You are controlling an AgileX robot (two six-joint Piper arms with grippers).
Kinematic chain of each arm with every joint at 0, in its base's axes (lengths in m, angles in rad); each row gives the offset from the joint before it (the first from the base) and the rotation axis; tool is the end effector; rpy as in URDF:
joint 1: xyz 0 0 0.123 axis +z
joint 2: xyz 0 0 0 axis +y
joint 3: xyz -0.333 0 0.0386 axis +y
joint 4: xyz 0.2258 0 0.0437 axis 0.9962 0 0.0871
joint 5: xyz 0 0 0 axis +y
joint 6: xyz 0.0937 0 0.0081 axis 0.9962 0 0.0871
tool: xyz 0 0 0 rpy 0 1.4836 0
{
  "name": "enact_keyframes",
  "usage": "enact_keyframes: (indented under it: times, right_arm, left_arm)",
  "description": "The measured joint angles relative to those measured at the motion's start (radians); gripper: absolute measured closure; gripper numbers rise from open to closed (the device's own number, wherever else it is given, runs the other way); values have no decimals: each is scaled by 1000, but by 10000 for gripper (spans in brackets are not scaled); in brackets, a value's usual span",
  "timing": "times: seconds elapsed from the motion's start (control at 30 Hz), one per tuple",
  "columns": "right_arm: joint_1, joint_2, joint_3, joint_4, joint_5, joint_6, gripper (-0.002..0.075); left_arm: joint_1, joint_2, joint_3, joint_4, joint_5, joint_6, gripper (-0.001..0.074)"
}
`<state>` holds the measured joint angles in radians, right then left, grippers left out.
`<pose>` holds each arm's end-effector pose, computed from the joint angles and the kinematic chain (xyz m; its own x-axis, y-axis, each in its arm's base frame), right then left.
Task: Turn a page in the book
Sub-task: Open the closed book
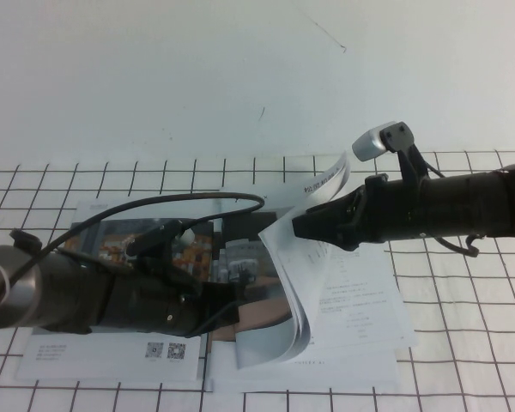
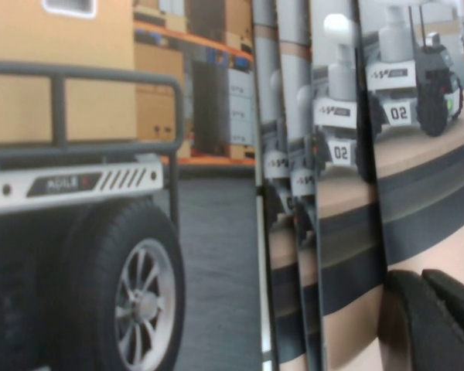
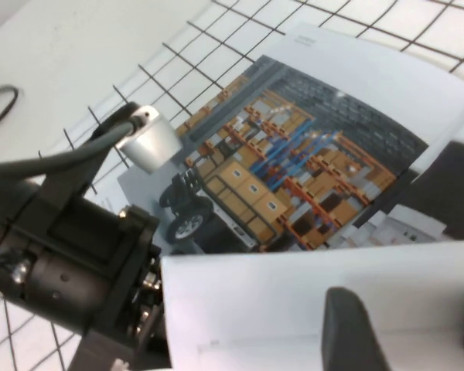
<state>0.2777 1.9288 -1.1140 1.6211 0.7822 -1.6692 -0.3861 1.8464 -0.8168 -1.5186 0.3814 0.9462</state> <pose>0.3584 0.1711 0.2452 -0.5828 -0.1865 -0.7909 -0.7384 0.5278 0.4197 0.2938 -0.1572 0.1902 -0.9350 -0.1593 -0.3168 0.0509 0.8239 -0.5645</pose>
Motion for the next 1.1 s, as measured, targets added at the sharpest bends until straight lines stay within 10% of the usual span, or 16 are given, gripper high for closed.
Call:
enact_keyframes:
  times: [1.1]
  right_arm:
    - [5, 2, -50, -81, 32, 65, 393]
  left_arm:
    - [-3, -431, -41, 244, -60, -61, 738]
